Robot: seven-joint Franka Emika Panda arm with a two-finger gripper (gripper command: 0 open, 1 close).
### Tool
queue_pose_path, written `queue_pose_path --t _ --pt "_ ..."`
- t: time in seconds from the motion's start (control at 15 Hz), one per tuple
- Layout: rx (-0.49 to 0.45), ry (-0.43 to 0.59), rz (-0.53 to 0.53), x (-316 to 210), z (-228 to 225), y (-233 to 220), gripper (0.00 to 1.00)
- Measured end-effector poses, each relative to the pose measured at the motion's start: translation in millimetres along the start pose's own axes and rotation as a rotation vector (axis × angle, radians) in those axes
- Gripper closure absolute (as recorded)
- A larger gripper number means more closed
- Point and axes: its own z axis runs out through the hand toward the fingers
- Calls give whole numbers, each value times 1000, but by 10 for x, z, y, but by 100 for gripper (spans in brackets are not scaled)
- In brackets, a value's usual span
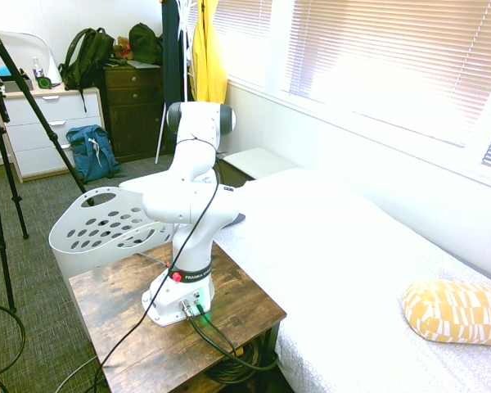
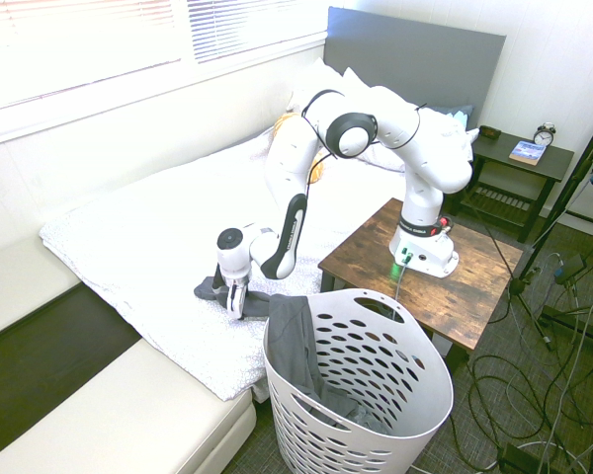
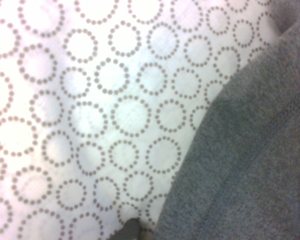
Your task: Put my clothes in the laundry bag
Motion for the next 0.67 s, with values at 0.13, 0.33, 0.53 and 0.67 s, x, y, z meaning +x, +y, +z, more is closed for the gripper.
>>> queue_pose_path --t 0.13,0.33,0.53,0.67 --pt "7 -4 14 -16 -10 -16 100" --pt "28 -15 25 -64 -26 -41 100" --pt "40 -24 31 -63 -37 -49 100" --pt "44 -26 36 -46 -55 -55 100"
